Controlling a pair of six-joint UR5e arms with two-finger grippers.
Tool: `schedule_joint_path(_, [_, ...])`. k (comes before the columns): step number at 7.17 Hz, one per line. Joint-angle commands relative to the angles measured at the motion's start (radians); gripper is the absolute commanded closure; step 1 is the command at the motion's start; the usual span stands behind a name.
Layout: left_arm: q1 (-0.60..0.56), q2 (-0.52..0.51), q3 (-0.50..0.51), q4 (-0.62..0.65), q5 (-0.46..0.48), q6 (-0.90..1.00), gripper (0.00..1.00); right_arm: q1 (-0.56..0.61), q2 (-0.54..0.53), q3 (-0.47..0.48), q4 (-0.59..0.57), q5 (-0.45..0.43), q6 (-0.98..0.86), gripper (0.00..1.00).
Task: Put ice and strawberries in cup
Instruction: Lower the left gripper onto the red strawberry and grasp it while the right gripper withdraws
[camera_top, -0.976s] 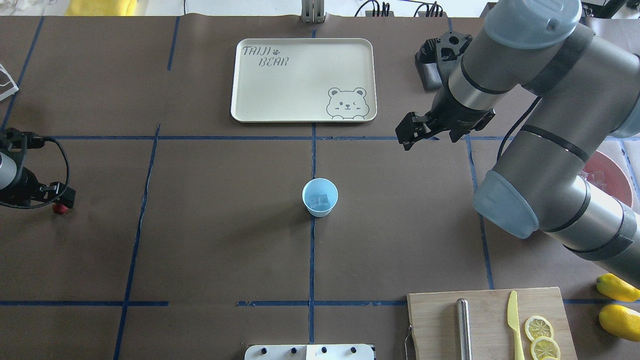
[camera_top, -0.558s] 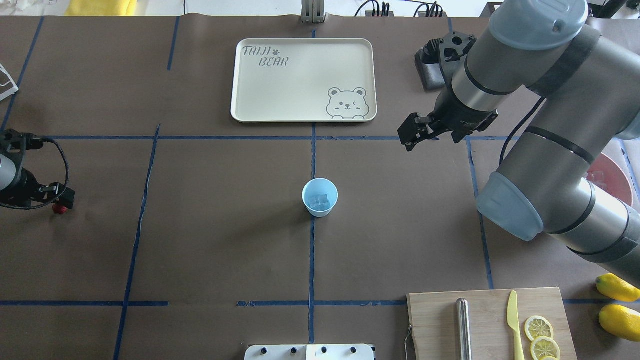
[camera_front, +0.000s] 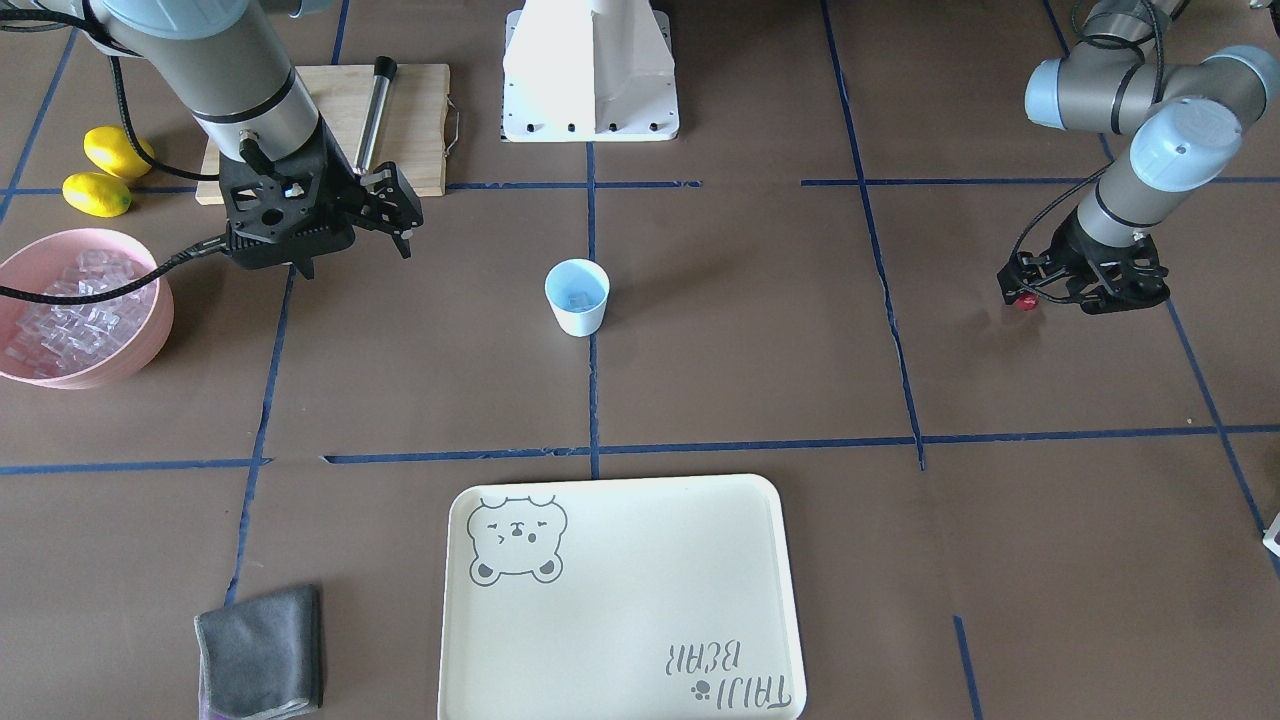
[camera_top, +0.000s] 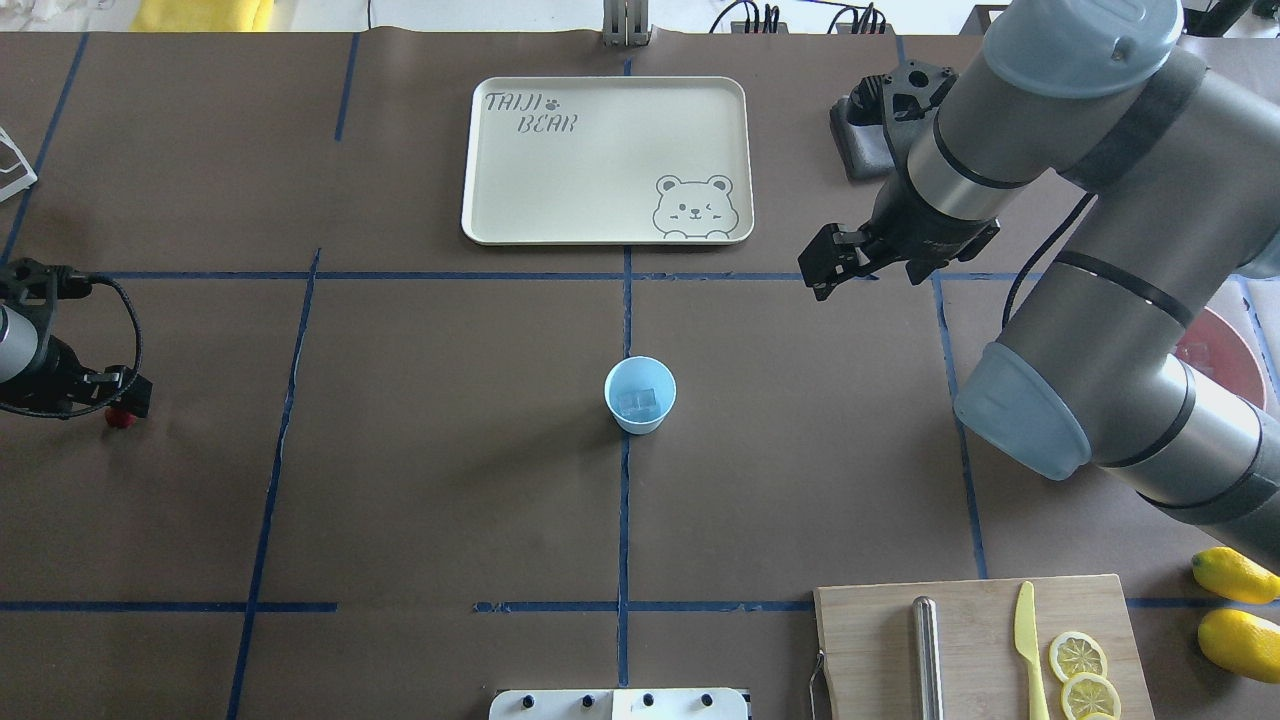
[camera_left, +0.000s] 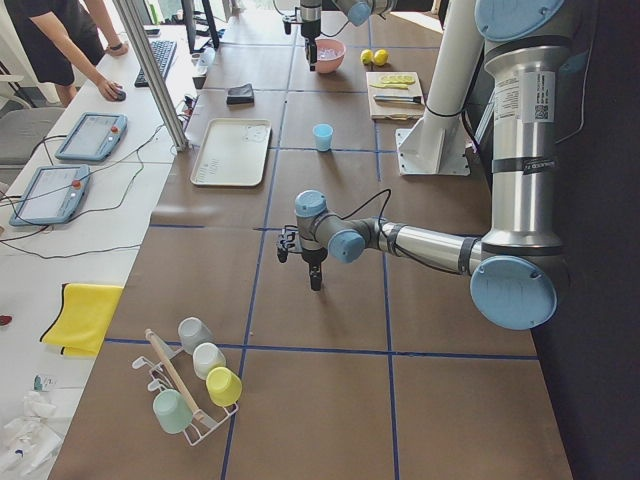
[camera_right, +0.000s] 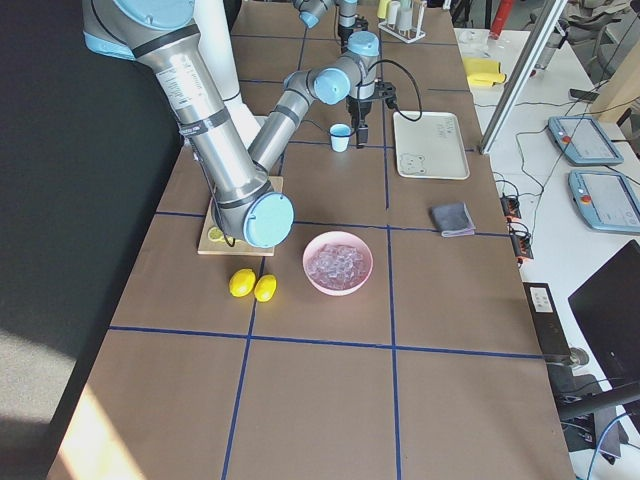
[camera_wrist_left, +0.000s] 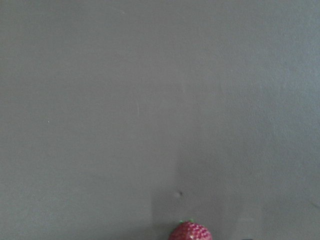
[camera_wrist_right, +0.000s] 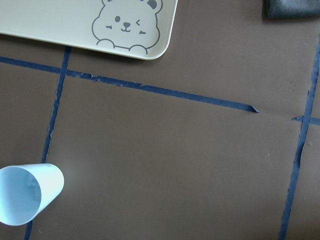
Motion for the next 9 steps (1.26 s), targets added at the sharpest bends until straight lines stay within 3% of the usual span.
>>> schedule_joint_path(1, [0.0, -0.001, 0.001, -0.003, -0.001, 0.0, 0.38, 0.0, -0.015, 0.017, 0.0, 0.0, 0.0, 0.01])
schedule_joint_path(5, [0.0, -0.001, -0.011, -0.027, -0.004, -0.022, 0.93, 0.0, -0.025, 0.023, 0.0, 0.0, 0.0, 0.01])
schedule_joint_path(7, [-0.009, 0.005, -0.058, -0.017, -0.151, -0.02, 0.98, 0.0, -0.026, 0.024, 0.0, 0.0, 0.0, 0.01])
schedule_joint_path(9, [-0.036, -0.004, -0.138, 0.098, -0.153, -0.018, 1.0, 0.008, -0.057, 0.053, 0.0, 0.002, -0.002, 0.01])
